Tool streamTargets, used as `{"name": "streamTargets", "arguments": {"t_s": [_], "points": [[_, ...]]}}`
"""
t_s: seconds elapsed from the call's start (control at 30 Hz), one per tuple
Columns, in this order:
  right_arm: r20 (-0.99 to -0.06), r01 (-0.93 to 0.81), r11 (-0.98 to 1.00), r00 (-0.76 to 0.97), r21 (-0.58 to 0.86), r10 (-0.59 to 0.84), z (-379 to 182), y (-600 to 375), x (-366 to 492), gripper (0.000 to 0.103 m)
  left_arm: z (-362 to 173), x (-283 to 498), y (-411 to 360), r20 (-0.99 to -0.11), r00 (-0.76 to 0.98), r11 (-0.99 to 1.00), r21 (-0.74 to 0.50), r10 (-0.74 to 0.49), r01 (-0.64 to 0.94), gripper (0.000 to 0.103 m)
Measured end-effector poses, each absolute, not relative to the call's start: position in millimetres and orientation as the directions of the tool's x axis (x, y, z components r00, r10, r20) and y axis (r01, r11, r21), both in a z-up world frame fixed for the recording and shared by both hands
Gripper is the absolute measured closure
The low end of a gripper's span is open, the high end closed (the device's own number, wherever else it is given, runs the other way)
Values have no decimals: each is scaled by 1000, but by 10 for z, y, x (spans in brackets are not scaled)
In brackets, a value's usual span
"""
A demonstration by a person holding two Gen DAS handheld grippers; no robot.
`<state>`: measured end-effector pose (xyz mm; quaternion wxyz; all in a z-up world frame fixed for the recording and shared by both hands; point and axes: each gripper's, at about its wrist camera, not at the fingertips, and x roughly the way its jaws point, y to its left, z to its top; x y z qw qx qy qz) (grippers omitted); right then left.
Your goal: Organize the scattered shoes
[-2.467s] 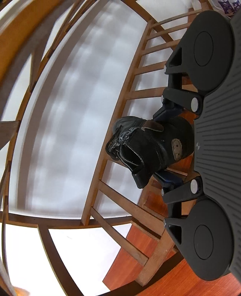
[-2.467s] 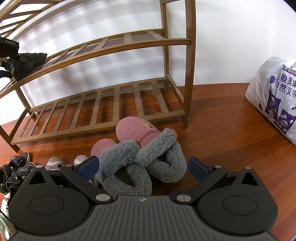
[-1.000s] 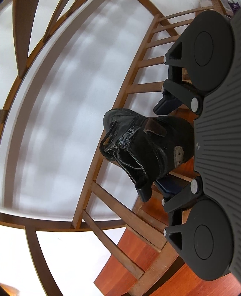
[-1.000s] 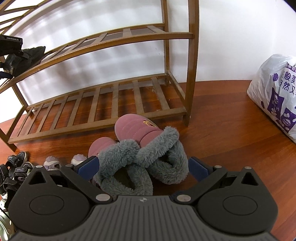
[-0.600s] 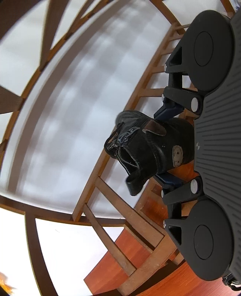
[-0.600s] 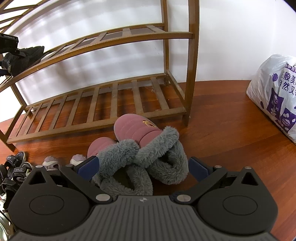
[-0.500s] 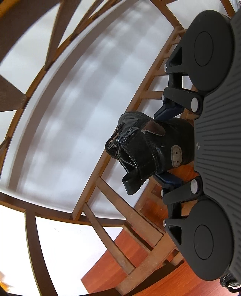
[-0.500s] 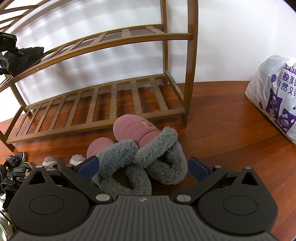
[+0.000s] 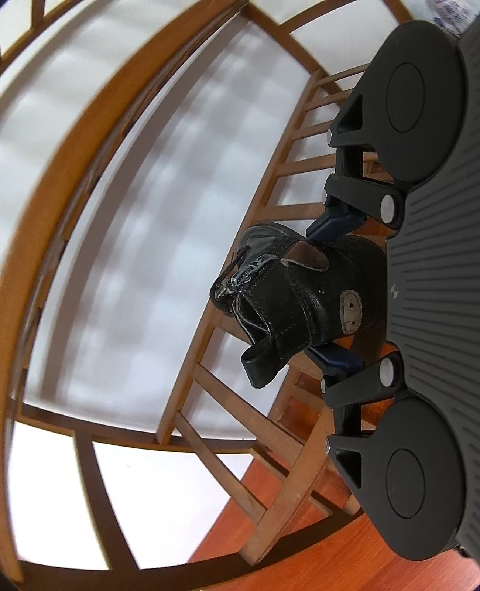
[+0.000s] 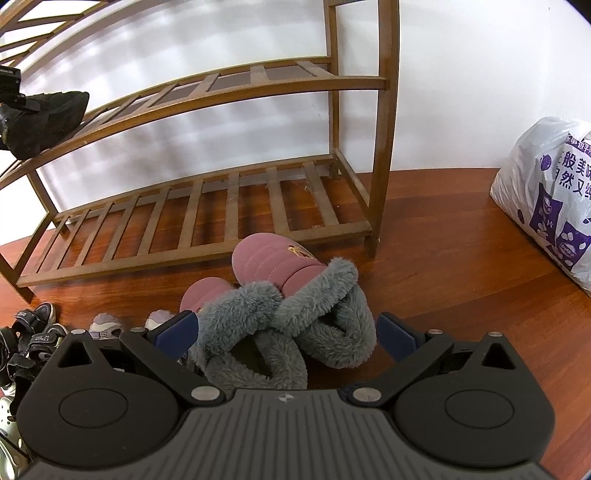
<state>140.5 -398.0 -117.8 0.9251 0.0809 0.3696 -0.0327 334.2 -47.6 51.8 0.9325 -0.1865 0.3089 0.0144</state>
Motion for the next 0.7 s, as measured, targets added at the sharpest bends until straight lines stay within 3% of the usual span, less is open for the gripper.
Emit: {"name": "streamTargets", "arguments": {"t_s": [0.7], "points": [[-673,-61,995,733,82,100,-975,-3476,1257,0,527,1910,34,-529,832,883,-455,-166,-112,43]]}}
